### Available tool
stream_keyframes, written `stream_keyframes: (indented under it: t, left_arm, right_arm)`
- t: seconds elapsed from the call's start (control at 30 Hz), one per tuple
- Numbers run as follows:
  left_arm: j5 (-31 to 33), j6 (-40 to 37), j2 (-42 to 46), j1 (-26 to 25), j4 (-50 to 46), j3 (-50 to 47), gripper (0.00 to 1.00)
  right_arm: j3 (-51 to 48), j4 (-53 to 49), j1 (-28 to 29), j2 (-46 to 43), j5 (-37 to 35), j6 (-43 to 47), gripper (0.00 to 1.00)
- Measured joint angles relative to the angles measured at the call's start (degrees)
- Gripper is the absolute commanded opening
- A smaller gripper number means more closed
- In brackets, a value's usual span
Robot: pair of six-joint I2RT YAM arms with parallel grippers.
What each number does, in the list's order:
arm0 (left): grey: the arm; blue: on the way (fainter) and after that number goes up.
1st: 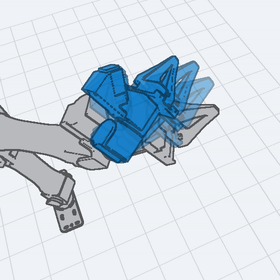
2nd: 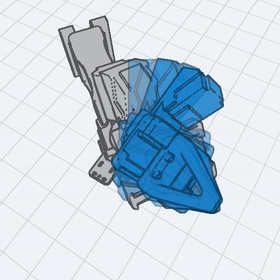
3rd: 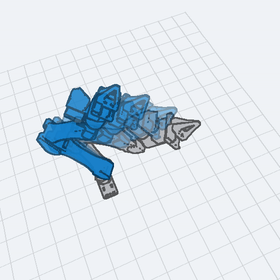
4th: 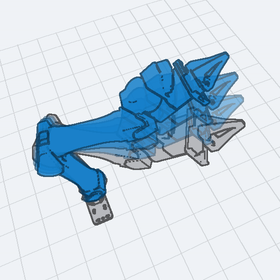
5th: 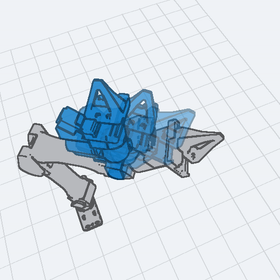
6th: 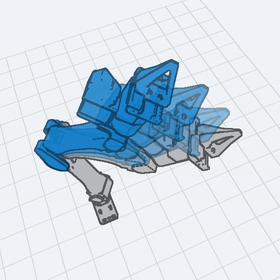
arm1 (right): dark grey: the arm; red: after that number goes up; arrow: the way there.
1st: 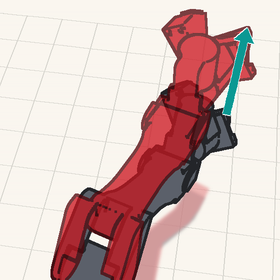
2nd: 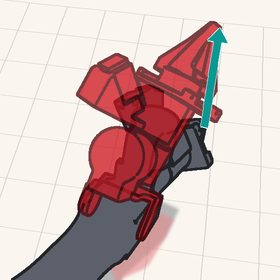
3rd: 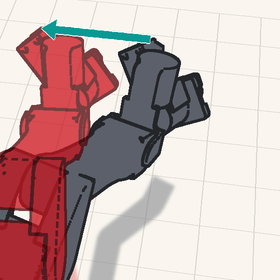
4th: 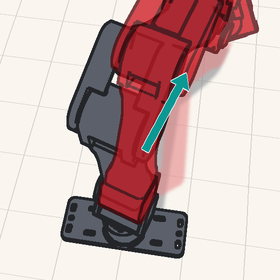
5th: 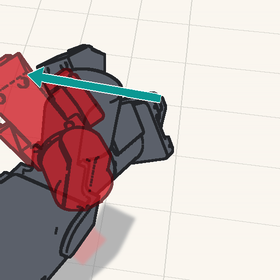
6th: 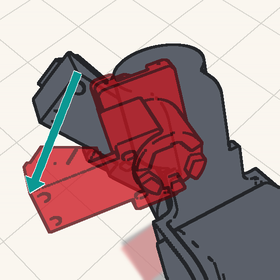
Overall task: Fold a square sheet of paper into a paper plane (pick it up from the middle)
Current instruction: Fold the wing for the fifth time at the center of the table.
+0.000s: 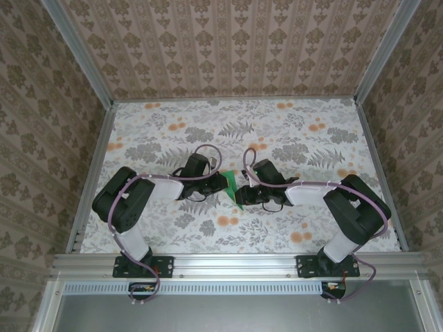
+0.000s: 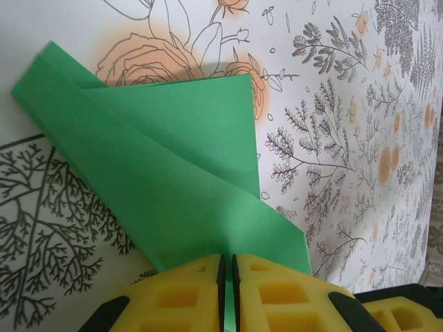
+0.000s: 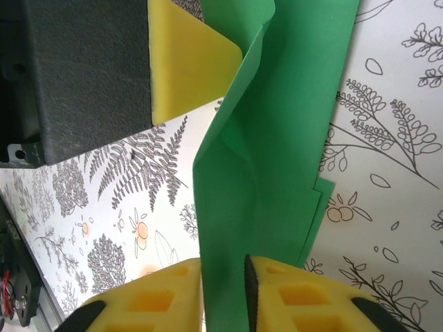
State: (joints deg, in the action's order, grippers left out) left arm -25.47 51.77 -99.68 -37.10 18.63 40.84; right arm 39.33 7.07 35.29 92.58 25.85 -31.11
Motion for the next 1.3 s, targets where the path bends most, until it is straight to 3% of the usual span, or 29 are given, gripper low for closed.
stream_keyframes:
  t: [0.4, 0.77, 1.1, 1.3]
  left_arm:
    - [0.28, 0.0, 0.0, 0.04, 0.02, -0.17, 0.15]
    - [0.37, 0.0, 0.0, 0.07, 0.02, -0.26, 0.15]
    - [0.37, 0.0, 0.0, 0.07, 0.02, -0.26, 0.15]
    - [0.39, 0.0, 0.0, 0.04, 0.02, -0.26, 0.15]
  right_arm:
    - [-0.11, -0.04, 0.22, 1.07, 1.25, 1.03, 0.15]
    - [-0.2, -1.33, 0.24, 1.46, 1.33, 1.33, 0.27]
    - [3.89, -2.64, 1.25, 2.34, -0.81, 1.36, 0.29]
    - [4.35, -2.58, 1.36, 2.67, -0.98, 0.92, 0.18]
